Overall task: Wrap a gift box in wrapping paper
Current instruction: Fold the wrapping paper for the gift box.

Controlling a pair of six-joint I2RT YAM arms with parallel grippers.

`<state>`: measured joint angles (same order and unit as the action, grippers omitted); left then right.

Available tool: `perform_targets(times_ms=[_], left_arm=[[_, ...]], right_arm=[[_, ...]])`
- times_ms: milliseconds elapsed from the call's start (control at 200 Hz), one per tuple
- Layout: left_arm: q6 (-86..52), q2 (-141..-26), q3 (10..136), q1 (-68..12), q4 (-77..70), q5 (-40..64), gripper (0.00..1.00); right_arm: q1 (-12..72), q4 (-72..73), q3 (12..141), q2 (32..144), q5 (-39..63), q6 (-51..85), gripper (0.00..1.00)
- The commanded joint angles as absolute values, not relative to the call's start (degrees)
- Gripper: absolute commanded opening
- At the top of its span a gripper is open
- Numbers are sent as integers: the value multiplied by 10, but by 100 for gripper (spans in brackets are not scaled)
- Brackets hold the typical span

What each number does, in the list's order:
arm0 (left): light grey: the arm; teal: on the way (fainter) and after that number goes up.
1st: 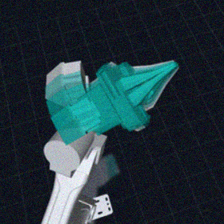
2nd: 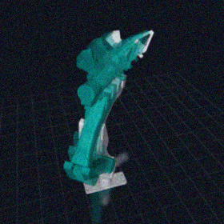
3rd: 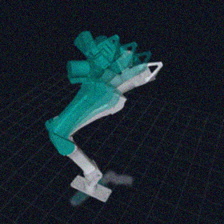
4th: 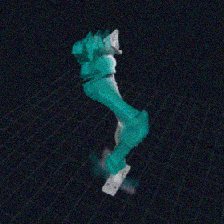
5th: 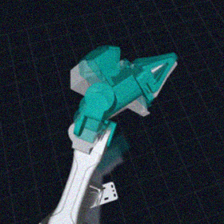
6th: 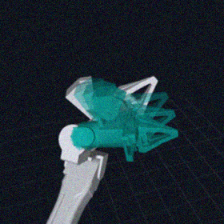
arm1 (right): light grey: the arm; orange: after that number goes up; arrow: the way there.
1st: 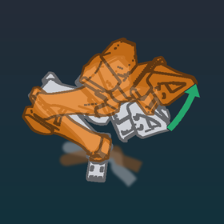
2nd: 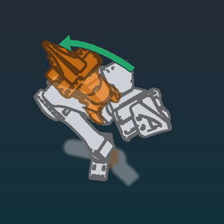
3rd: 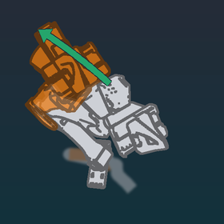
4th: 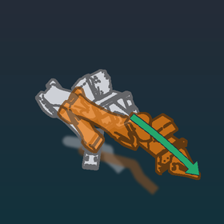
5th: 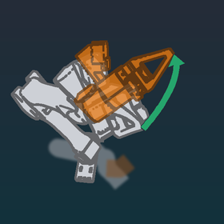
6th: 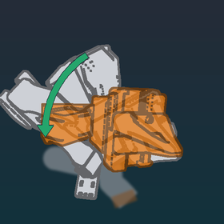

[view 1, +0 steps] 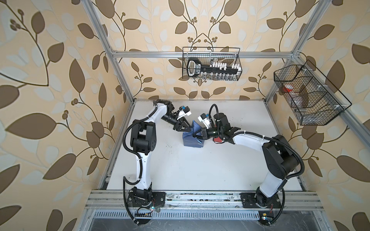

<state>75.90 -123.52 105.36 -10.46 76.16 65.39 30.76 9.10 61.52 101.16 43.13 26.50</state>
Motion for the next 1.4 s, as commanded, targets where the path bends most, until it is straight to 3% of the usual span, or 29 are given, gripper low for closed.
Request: perform_targets(times_ms=[0, 235, 355, 625, 815, 1140, 1395], left_arm=[[788, -1240, 1069, -112, 810, 686, 41], [787, -1214, 1079, -113, 817, 704, 25], [784, -1175, 1077, -110, 822, 686, 30], [617, -1059, 958, -97, 655, 623, 28], [612, -1074, 942, -104, 630, 599, 25], [500, -1067, 846, -125, 454, 538, 24], [488, -1053, 821, -135, 443, 512, 22]], right_arm=[[310, 15, 602, 1041, 403, 241, 23], [310, 14, 605, 1044, 405, 242, 23], [309, 15, 607, 1043, 407, 245, 23], [304, 11, 603, 1035, 409, 237, 23], [304, 18, 606, 1040, 414, 245, 23], [308, -3, 620, 1003, 424, 232, 24], [303, -18, 641, 975, 432, 236, 25]])
